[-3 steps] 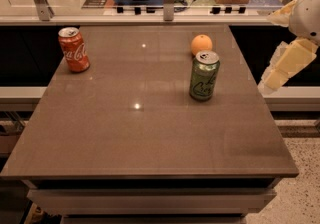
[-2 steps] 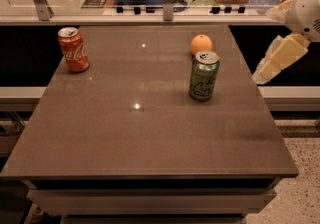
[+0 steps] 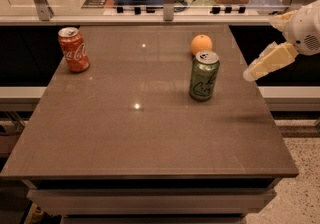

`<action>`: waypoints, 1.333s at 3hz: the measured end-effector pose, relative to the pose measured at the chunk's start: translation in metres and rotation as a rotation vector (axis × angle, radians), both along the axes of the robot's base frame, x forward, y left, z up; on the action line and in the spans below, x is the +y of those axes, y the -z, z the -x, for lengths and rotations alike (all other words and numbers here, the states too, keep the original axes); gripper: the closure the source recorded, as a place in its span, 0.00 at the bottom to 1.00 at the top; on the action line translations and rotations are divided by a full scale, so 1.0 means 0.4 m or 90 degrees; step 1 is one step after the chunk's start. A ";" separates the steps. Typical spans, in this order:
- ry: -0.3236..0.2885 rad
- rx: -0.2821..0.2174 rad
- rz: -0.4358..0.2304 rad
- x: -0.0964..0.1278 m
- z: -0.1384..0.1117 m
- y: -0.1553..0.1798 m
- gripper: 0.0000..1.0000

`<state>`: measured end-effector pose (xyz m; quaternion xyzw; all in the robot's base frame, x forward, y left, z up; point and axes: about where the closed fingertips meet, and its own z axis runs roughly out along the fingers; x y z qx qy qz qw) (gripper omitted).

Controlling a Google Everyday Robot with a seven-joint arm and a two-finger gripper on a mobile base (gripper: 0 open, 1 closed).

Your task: Move orange near coke can

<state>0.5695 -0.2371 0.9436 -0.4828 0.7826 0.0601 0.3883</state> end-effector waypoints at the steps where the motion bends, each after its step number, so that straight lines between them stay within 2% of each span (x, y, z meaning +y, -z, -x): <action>1: 0.041 -0.029 -0.051 -0.011 -0.049 0.041 0.00; 2: 0.060 -0.052 -0.084 -0.008 -0.102 0.067 0.00; 4: 0.074 -0.056 -0.094 -0.007 -0.124 0.062 0.00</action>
Offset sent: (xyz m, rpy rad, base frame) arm 0.0663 -0.0061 -0.0373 0.1920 -0.1276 -0.1345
